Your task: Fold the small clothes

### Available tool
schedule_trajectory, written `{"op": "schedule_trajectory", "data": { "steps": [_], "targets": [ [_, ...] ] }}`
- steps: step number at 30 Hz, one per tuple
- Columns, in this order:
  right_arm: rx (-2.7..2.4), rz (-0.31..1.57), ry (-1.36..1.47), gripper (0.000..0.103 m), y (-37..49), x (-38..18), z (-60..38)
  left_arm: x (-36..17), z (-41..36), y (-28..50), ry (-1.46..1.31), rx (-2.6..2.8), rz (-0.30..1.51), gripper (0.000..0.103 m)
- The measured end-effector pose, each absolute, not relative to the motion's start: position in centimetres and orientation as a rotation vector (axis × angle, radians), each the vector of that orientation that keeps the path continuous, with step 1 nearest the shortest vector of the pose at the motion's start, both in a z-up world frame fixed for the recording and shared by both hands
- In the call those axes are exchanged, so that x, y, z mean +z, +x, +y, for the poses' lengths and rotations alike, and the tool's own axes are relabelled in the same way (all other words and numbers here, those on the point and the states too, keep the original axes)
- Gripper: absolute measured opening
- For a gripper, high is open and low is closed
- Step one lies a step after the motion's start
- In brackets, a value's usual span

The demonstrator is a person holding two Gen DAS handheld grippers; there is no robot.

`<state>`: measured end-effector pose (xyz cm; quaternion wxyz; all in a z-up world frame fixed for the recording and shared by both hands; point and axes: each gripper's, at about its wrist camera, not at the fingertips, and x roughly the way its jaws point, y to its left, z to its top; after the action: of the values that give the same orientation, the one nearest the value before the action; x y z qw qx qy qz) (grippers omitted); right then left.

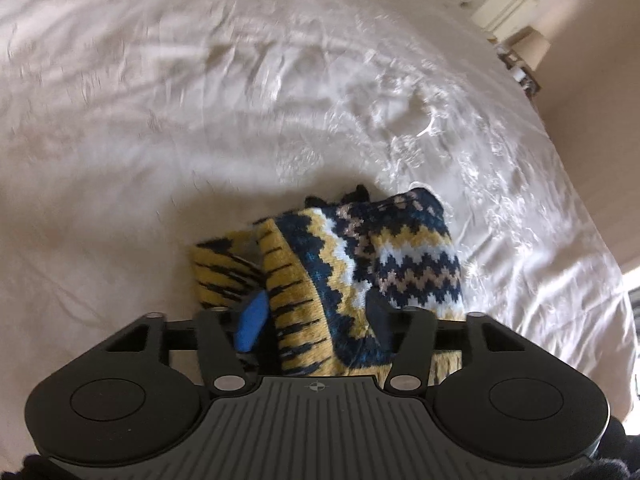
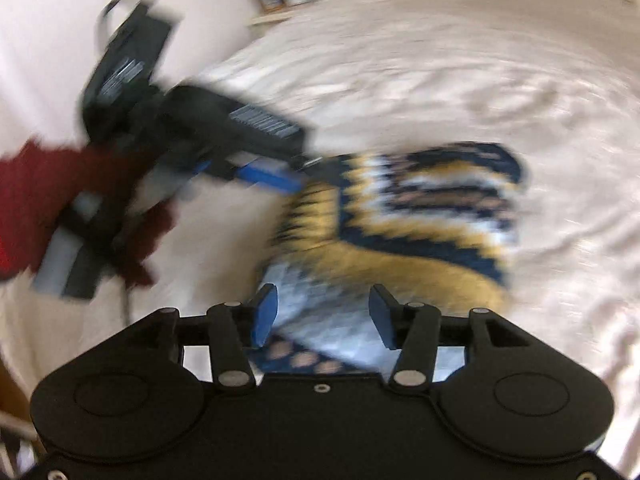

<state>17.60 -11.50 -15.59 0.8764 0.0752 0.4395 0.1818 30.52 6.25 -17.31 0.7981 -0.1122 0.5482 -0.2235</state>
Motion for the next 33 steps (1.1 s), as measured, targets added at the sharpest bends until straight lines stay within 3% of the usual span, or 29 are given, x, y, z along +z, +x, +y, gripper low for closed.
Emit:
{"op": "schedule_trajectory", "data": {
  "steps": [3, 4, 7, 8, 9, 11, 19, 25, 33],
  "targets": [
    [0.274, 0.929, 0.218, 0.071, 19.1, -16.3, -14.3, -18.6, 5.5, 31.0, -0.257, -0.471, 1.214, 0.059],
    [0.248, 0.932, 0.263, 0.073, 19.6, -16.8, -15.6, -19.0, 5.3, 31.1, -0.267, -0.471, 1.221, 0.064],
    [0.18, 0.934, 0.38, 0.072, 21.1, -18.1, -18.8, -19.3, 5.1, 31.3, -0.285, -0.455, 1.226, 0.064],
    [0.163, 0.929, 0.405, 0.062, 21.4, -18.3, -19.5, -19.3, 5.3, 31.3, -0.298, -0.45, 1.221, 0.064],
    [0.15, 0.922, 0.426, 0.042, 21.9, -18.6, -20.1, -19.3, 5.4, 31.3, -0.31, -0.449, 1.217, 0.064],
    [0.122, 0.916, 0.428, 0.017, 22.7, -18.7, -20.8, -19.2, 5.7, 31.1, -0.321, -0.447, 1.213, 0.064],
    [0.212, 1.042, 0.351, 0.017, 25.9, -21.6, -16.3, -17.9, 7.4, 30.4, -0.286, -0.394, 1.181, 0.063],
    [0.263, 1.032, 0.307, 0.013, 26.5, -21.7, -14.3, -15.5, 6.2, 29.7, -0.189, -0.438, 1.1, 0.064],
    [0.271, 1.024, 0.3, 0.013, 25.7, -21.6, -14.6, -18.2, 5.3, 31.2, -0.183, -0.351, 1.151, 0.065]
  ]
}}
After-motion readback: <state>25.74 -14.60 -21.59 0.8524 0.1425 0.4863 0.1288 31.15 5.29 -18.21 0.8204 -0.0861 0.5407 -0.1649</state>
